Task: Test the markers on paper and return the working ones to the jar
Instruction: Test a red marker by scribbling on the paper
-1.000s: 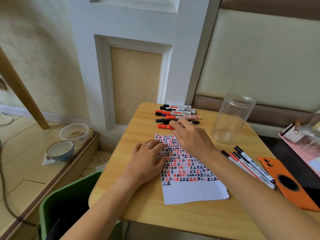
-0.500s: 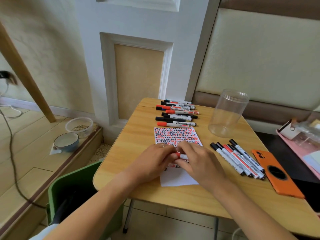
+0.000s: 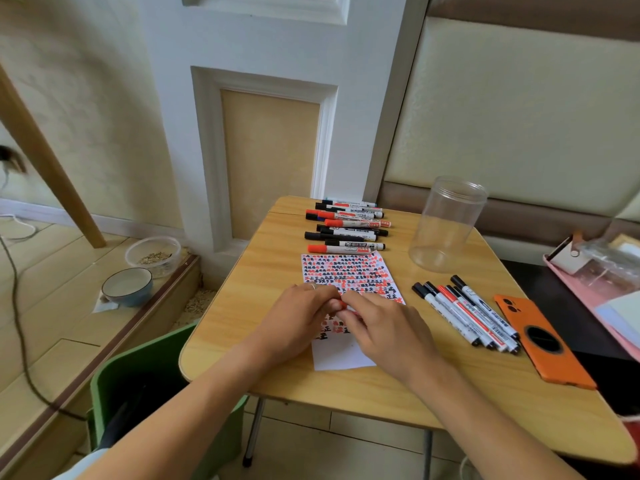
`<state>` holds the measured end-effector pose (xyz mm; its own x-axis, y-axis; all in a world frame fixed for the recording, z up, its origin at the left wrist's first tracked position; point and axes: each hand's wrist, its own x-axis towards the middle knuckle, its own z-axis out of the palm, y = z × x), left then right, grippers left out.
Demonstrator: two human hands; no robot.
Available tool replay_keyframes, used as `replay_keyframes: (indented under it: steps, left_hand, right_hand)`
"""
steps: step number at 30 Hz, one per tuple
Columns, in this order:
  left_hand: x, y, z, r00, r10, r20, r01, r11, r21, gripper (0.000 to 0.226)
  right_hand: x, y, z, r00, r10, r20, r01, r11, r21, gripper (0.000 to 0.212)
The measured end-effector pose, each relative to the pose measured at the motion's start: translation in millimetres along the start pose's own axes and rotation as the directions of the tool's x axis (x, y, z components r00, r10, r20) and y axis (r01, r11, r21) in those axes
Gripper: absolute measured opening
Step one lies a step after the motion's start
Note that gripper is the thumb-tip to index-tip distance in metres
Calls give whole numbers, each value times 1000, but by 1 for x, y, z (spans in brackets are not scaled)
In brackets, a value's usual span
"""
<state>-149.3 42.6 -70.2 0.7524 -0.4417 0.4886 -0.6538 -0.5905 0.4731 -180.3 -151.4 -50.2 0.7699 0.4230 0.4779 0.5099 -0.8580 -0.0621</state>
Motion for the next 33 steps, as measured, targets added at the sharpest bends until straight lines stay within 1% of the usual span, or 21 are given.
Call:
replay_keyframes:
  steps: [4, 8, 11, 13, 15, 17, 19, 21, 24, 26, 30, 33]
  left_hand:
    - [1, 0, 1, 1000, -1, -3, 1, 1000, 19, 46]
    - [2, -1, 0, 1000, -5, 6, 4, 998, 56, 41]
    - [4, 0, -2, 1000, -6, 28, 3, 996, 89, 43]
    - [6, -1, -2, 999, -2, 49, -5, 989, 146, 44]
    - [7, -5, -5, 999, -3, 54, -6, 985, 173, 36]
    - [10, -10, -9, 999, -34, 18, 31, 988, 149, 22]
    - [14, -15, -12, 994, -97, -45, 102, 986, 131, 16]
    - [20, -20, -11, 981, -170, -95, 182, 973, 143, 17]
    - [31, -25, -2, 966, -238, -106, 254, 949, 185, 20]
    - [37, -27, 5, 961, -262, -88, 275, 940, 201, 21]
    - [43, -31, 15, 955, -289, -62, 296, 920, 256, 24]
    - [41, -31, 16, 955, -295, -40, 295, 920, 259, 25]
  right_hand:
    - [0, 0, -1, 998, 12, 58, -14, 999, 32, 28]
    - [0, 4, -5, 997, 46, 56, -49, 997, 54, 37]
    - [0, 6, -6, 996, 42, 76, -46, 998, 47, 42]
    - [1, 9, -4, 992, 71, 108, -78, 995, 63, 40]
    - [1, 15, -2, 983, 116, 144, -121, 992, 32, 40]
    - [-1, 19, 2, 966, 169, 195, -170, 985, -16, 37]
    - [-5, 19, 7, 960, 197, 201, -191, 980, -46, 32]
    - [-7, 18, 11, 965, 201, 167, -194, 979, -57, 34]
    - [-8, 16, 12, 967, 210, 144, -207, 978, -35, 28]
    - [-8, 16, 11, 966, 219, 139, -218, 976, -23, 23]
    - [-9, 15, 9, 963, 231, 142, -230, 973, -18, 22]
    - [-9, 14, 8, 963, 232, 137, -233, 972, -5, 19]
